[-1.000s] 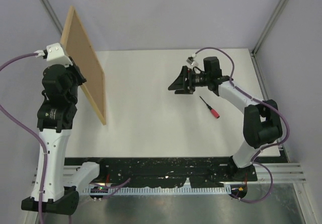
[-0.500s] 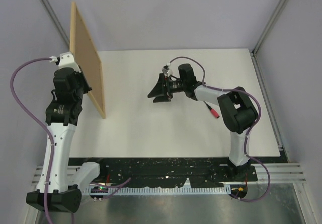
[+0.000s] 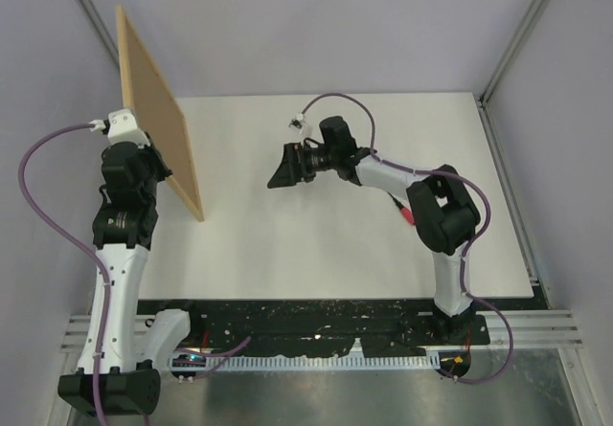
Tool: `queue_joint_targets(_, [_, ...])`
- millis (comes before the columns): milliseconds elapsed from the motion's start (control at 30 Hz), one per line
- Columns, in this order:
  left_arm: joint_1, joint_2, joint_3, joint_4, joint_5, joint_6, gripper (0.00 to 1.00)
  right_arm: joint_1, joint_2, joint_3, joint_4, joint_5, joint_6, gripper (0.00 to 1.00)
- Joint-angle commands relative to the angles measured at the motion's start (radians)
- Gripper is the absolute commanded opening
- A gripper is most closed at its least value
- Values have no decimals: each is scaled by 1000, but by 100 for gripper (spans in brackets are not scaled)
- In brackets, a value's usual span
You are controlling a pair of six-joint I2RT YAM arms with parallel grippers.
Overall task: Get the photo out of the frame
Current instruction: Turn over the photo frame at the center of the board.
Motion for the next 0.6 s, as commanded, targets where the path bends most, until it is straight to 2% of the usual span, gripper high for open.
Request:
queue_joint_targets(0, [35, -1, -40, 30, 2, 31, 0, 50, -53, 40, -154, 151, -354, 88])
queue_joint_targets(133, [50, -5, -65, 50, 20, 26, 0, 75, -78, 40, -207, 198, -443, 89])
queue_joint_targets(400, [96, -16, -103, 88, 35, 8, 0, 81, -79, 54, -192, 181, -413, 89])
queue_joint_targets(500, [105, -22, -114, 103, 51, 6, 0, 120, -72, 80, -199, 211, -486, 89])
queue_joint_targets(567, [115, -25, -120, 111, 67, 5, 0, 150, -70, 91, -204, 256, -610, 89])
